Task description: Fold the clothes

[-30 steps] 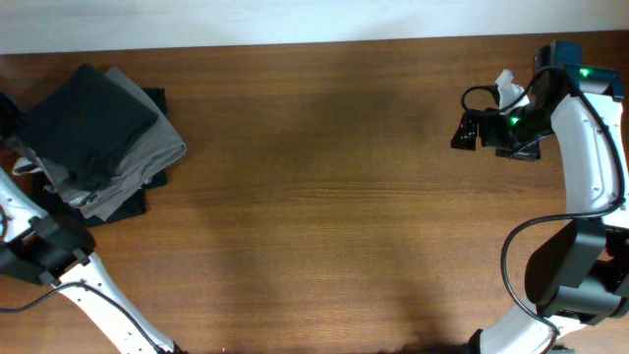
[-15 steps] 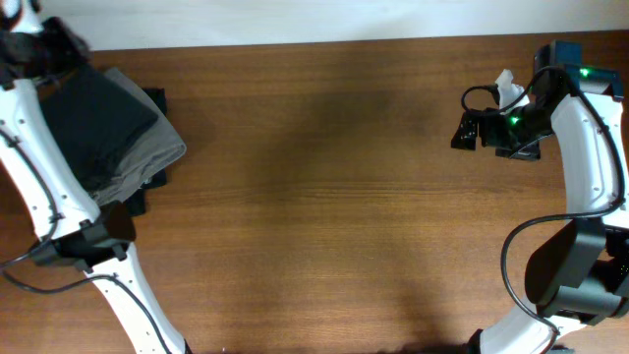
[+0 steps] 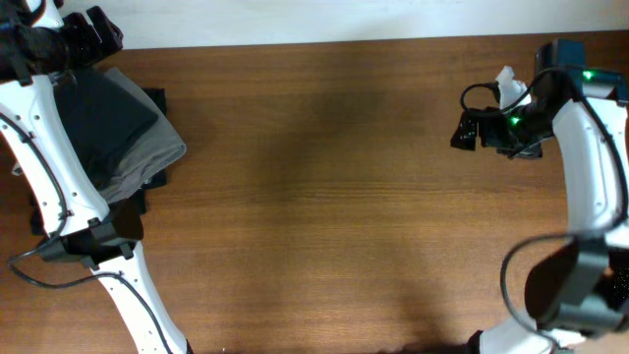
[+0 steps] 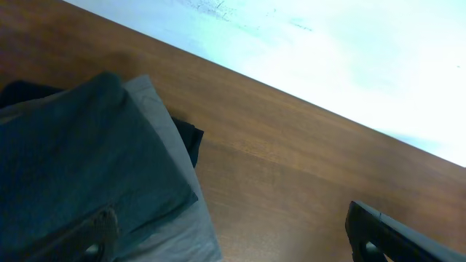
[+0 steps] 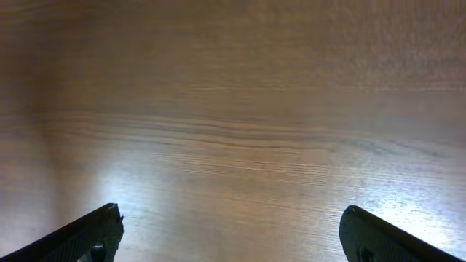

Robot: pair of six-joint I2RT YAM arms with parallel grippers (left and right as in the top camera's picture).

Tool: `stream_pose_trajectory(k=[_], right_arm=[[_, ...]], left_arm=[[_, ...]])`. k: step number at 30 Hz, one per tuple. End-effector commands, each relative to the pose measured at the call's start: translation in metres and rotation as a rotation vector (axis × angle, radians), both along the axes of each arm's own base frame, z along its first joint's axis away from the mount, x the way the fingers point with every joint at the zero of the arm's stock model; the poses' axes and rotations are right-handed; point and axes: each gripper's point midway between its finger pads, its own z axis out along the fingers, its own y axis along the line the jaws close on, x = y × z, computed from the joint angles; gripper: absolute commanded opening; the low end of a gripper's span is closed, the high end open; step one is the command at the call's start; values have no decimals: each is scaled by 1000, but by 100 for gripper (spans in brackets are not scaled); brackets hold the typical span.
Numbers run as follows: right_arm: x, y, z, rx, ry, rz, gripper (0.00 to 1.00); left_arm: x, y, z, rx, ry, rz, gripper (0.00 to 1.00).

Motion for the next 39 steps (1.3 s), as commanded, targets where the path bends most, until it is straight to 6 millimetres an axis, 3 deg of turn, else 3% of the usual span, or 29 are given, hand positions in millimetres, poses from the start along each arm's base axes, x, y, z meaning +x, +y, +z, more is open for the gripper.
stream_pose_trajectory(k=[1, 6, 11, 15, 19, 23, 27, 31, 39], right_arm=[[-15, 26, 56, -33, -161, 64, 99], [-51, 67, 121, -45, -364, 176, 99], [-113, 99, 188, -34, -608, 283, 99], [-173, 98, 230, -34, -807, 305, 99], [-222, 91, 242, -45, -973, 292, 99], [-250, 87, 232, -54, -1144, 277, 99], [-253, 84, 207, -71, -1272, 249, 99], [-238, 85, 175, -76, -1378, 238, 99], [-184, 90, 126, -85, -1558, 222, 99]], left_arm=[[1, 2, -3, 2, 5, 9, 99], [1, 2, -3, 2, 5, 9, 99], [1, 2, -3, 2, 5, 9, 99], [1, 2, -3, 2, 5, 9, 99], [1, 2, -3, 2, 5, 9, 99], [1, 2, -3, 2, 5, 8, 99], [1, 2, -3, 1, 6, 9, 99], [1, 2, -3, 2, 5, 9, 99], [1, 2, -3, 2, 5, 9, 99]])
